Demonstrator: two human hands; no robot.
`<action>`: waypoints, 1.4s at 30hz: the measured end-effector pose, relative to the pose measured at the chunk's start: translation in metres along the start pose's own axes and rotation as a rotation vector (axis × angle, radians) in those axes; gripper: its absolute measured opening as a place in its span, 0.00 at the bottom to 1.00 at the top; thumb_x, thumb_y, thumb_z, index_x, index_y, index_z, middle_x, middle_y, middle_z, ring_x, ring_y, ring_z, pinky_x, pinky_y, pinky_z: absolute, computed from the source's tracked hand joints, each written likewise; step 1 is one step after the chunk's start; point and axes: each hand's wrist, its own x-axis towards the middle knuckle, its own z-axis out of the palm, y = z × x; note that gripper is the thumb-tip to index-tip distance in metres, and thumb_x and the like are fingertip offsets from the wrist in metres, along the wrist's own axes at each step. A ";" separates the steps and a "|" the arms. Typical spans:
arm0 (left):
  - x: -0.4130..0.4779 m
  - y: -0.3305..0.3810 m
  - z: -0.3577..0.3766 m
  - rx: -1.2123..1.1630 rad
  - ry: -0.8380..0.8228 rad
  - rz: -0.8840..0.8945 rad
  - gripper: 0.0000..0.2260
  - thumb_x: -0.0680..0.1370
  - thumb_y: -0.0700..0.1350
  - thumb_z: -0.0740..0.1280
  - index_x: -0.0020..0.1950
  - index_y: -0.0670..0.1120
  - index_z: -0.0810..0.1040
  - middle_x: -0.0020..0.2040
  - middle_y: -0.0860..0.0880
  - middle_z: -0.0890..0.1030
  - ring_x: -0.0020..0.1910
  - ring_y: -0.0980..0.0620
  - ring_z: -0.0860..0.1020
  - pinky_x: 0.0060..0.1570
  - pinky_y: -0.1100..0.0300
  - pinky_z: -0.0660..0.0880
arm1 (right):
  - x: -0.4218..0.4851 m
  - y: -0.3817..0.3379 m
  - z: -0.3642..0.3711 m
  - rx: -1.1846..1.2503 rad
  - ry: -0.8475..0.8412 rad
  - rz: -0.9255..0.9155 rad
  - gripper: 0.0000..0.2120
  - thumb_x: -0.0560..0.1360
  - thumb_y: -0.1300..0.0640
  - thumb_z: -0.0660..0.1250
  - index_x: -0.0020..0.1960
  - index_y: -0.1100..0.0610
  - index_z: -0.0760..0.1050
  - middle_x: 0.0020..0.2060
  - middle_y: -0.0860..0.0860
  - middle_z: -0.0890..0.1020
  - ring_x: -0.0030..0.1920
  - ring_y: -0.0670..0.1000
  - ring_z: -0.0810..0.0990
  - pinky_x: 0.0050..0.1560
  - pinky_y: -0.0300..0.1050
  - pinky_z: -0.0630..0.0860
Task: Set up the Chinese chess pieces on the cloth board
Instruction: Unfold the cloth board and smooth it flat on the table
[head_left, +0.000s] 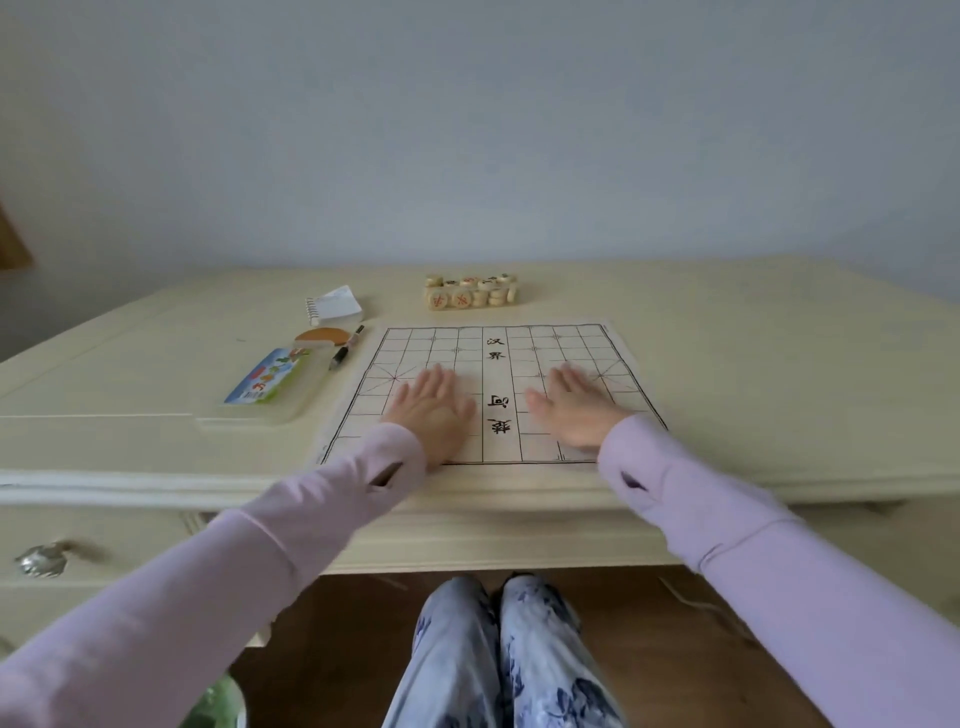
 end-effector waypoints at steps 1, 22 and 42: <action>-0.003 0.010 0.004 -0.001 -0.008 0.045 0.26 0.83 0.53 0.43 0.78 0.45 0.42 0.78 0.48 0.41 0.77 0.53 0.40 0.74 0.55 0.38 | -0.003 -0.005 0.008 -0.028 0.002 -0.035 0.30 0.82 0.44 0.41 0.77 0.59 0.39 0.77 0.53 0.39 0.76 0.50 0.37 0.74 0.47 0.38; 0.054 -0.005 -0.046 0.210 -0.251 0.037 0.33 0.81 0.61 0.47 0.78 0.43 0.42 0.78 0.46 0.42 0.77 0.49 0.43 0.74 0.50 0.44 | 0.034 0.012 -0.108 -0.343 -0.347 0.059 0.31 0.80 0.40 0.50 0.77 0.54 0.50 0.77 0.52 0.54 0.74 0.55 0.59 0.71 0.47 0.57; 0.082 -0.010 -0.039 0.072 -0.203 0.046 0.34 0.79 0.63 0.48 0.77 0.45 0.41 0.78 0.46 0.39 0.77 0.48 0.41 0.75 0.49 0.43 | 0.096 0.015 -0.086 -0.452 -0.241 0.053 0.33 0.79 0.37 0.46 0.76 0.57 0.54 0.75 0.53 0.59 0.75 0.55 0.59 0.71 0.50 0.57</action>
